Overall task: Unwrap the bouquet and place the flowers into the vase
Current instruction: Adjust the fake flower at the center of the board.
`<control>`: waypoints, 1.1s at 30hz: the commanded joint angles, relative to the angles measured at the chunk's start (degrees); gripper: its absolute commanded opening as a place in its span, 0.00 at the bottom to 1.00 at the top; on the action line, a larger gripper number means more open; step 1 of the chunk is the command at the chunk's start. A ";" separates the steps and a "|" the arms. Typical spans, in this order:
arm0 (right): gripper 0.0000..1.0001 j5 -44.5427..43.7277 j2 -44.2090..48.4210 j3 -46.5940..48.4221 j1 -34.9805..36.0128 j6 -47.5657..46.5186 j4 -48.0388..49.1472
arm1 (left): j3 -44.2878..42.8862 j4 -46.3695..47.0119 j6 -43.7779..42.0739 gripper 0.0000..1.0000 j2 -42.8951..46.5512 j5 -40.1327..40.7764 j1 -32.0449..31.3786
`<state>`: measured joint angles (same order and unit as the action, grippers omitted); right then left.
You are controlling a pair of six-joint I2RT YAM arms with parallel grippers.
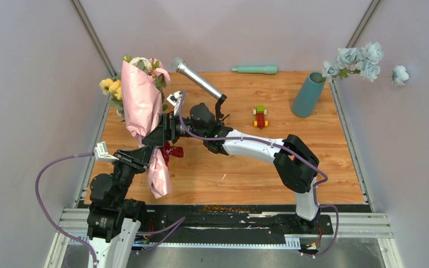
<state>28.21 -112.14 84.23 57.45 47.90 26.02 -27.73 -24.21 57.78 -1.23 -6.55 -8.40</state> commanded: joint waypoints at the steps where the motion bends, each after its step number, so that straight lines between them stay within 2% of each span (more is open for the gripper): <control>1: 0.82 -0.55 -0.93 4.37 1.82 -2.69 3.69 | -4.44 13.20 0.78 0.00 4.27 -10.58 -0.74; 8: 0.51 -1.83 -0.68 7.58 1.87 -3.02 5.12 | -3.31 13.62 1.79 0.00 4.40 -14.52 -0.74; 11: 0.31 -1.44 0.03 7.30 1.79 -3.74 7.34 | -3.28 12.81 1.50 0.00 4.48 -15.68 -0.74; 17: 0.00 -1.02 3.11 4.14 1.81 -7.54 10.19 | -2.61 9.53 0.33 0.00 4.08 -16.62 -0.74; 24: 0.00 -2.91 7.59 -0.50 1.79 -13.63 10.20 | -2.27 8.12 -2.17 0.00 2.03 -17.16 -0.77; 26: 0.00 -4.98 9.21 -2.24 1.83 -15.66 9.66 | -3.09 6.76 -4.32 0.17 0.63 -17.42 -0.77; 27: 0.00 -6.31 10.05 -3.09 1.81 -16.76 9.21 | -3.80 5.61 -5.21 0.22 -0.72 -17.68 -0.75; 28: 0.00 -7.64 10.89 -3.75 1.79 -17.79 8.33 | -4.25 4.84 -7.37 0.33 -1.37 -17.83 -0.74; 29: 0.00 -9.05 12.02 -4.07 1.83 -19.23 7.04 | -5.25 3.11 -8.49 0.38 -2.76 -18.20 -0.76; 30: 0.00 -10.90 13.09 -4.38 1.79 -21.14 5.02 | -6.31 1.49 -10.87 0.49 -4.14 -18.67 -0.76; 33: 0.00 -15.94 14.92 -4.20 1.81 -25.48 0.54 | -8.99 -2.37 -17.36 0.68 -6.92 -19.56 -0.74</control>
<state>22.31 -103.04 79.02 59.27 32.93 26.46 -31.70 -23.46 50.28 -5.26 -19.07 -8.45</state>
